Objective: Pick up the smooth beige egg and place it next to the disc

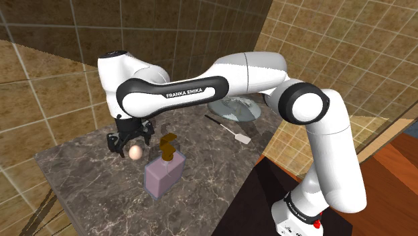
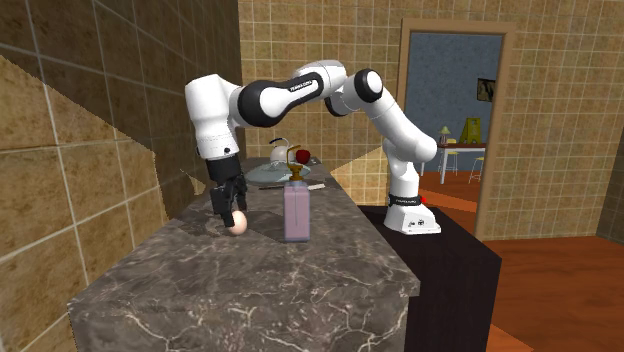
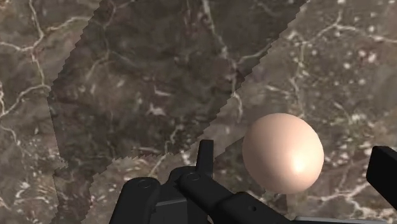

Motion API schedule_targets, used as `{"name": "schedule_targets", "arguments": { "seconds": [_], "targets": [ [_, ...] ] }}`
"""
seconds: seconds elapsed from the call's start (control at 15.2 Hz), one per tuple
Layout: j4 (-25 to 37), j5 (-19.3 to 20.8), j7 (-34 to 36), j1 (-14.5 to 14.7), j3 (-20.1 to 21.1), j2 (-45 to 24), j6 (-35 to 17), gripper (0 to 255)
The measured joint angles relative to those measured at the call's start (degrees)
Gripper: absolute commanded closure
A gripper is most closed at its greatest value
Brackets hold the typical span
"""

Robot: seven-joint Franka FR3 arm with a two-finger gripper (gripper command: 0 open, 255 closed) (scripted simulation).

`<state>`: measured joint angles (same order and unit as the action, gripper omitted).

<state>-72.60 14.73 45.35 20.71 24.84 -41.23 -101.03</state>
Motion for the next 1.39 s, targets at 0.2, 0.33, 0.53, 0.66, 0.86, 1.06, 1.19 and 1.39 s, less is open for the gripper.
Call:
{"name": "schedule_targets", "arguments": {
  "seconds": [0.2,0.33,0.53,0.66,0.86,1.06,1.19,1.39],
  "targets": [
    [-2.15,0.09,0.13,-0.39,-0.06,0.13,-1.95,0],
    [-2.25,0.12,0.15,-0.39,-0.07,0.07,-2.12,0],
    [-2.28,0.12,0.17,-0.38,-0.07,0.06,-2.17,0],
    [-2.28,0.12,0.17,-0.38,-0.07,0.06,-2.17,255],
    [-2.28,0.12,0.17,-0.38,-0.07,0.06,-2.17,255],
    [-2.28,0.12,0.17,-0.38,-0.07,0.06,-2.17,255],
    [-2.28,0.12,0.17,-0.38,-0.07,0.06,-2.17,255],
    [-1.85,-0.01,0.10,-0.37,0.02,0.38,-1.43,255]
  ]
}}
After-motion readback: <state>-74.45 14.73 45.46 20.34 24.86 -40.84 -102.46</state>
